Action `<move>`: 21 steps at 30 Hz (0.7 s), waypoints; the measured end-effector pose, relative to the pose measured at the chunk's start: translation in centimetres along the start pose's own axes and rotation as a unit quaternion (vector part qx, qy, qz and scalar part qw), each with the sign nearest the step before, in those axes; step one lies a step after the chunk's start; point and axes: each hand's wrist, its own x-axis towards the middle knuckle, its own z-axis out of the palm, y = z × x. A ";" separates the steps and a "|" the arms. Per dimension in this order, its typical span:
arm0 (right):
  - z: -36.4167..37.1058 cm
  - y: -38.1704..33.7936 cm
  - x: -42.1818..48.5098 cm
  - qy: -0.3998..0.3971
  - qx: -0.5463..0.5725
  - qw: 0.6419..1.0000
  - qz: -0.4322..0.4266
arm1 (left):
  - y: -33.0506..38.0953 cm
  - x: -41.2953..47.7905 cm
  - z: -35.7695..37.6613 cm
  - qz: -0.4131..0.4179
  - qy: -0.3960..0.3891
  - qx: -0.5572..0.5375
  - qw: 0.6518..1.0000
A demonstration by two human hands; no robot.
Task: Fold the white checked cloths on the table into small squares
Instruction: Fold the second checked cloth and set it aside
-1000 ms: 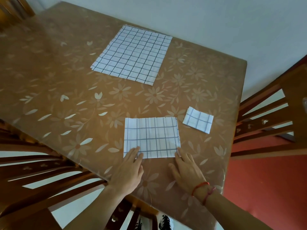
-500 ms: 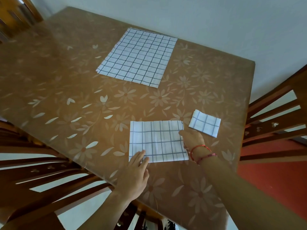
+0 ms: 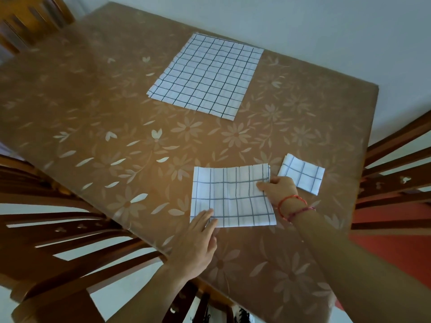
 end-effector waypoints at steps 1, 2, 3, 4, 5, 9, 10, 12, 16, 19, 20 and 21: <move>0.0 0.2 -0.2 -0.006 0.010 1.000 -0.003 | -0.1 0.0 -0.1 0.001 0.000 -0.004 1.000; -0.1 0.2 -0.5 -0.009 0.027 1.000 -0.002 | -0.1 0.0 -0.3 -0.001 0.001 -0.009 1.000; -0.1 0.4 -0.8 -0.008 0.051 0.999 0.000 | -0.2 0.0 -0.5 -0.004 0.005 -0.012 1.000; -0.2 0.5 -1.2 0.000 0.076 0.997 0.003 | -0.2 0.0 -0.7 -0.008 0.012 -0.013 1.000; -0.3 0.6 -1.5 0.010 0.101 0.995 0.009 | -0.2 0.1 -0.9 -0.012 0.017 -0.013 1.000; -0.4 1.5 -3.5 0.044 0.185 0.980 0.059 | 0.2 0.7 -1.6 -0.007 0.016 -0.003 1.000; -0.4 1.7 -4.0 0.046 0.203 0.975 0.077 | 0.4 0.8 -1.7 -0.007 0.012 0.000 1.000; 0.0 2.1 -5.3 0.042 0.240 0.963 0.112 | 0.9 1.1 -1.9 -0.005 0.012 0.014 1.000; 1.6 2.9 -7.7 -0.034 0.390 0.907 0.156 | 1.3 1.2 -2.1 0.005 0.021 0.027 0.999; 2.2 3.7 -9.0 -0.089 0.414 0.886 0.188 | 1.1 1.4 -2.2 0.011 0.011 0.026 1.000; 2.3 4.0 -9.3 -0.097 0.407 0.887 0.194 | 1.0 1.5 -2.2 0.010 0.009 0.028 1.000; 2.4 4.2 -9.5 -0.107 0.405 0.886 0.198 | 0.9 1.5 -2.2 0.007 0.009 0.030 0.999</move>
